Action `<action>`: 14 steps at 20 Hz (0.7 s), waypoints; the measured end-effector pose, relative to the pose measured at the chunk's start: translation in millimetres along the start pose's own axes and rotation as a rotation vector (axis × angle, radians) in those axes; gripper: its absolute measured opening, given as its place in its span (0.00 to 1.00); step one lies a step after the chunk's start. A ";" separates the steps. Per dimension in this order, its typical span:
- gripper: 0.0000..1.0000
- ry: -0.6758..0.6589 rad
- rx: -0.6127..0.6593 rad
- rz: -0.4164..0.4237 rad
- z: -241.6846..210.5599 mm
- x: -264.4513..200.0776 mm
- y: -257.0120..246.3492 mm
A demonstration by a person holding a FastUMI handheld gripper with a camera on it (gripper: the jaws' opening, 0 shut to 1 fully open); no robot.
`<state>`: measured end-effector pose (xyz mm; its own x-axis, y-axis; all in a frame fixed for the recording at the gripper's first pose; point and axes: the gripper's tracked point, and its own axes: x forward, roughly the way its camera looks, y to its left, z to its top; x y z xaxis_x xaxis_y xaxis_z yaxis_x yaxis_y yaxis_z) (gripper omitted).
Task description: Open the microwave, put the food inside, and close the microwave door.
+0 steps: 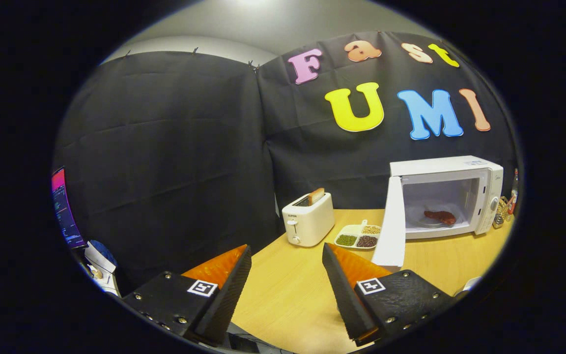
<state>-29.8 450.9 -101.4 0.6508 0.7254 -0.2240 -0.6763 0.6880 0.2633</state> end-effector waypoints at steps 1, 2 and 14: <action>0.82 0.012 0.003 -0.007 -6.9 4.3 -2.3; 0.60 0.032 0.010 -0.014 -16.3 9.8 -5.7; 0.01 0.103 0.014 -0.119 -42.5 10.3 -66.9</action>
<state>7.5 413.2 -161.3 0.6869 0.6372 -0.3495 -0.5909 0.7697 0.2418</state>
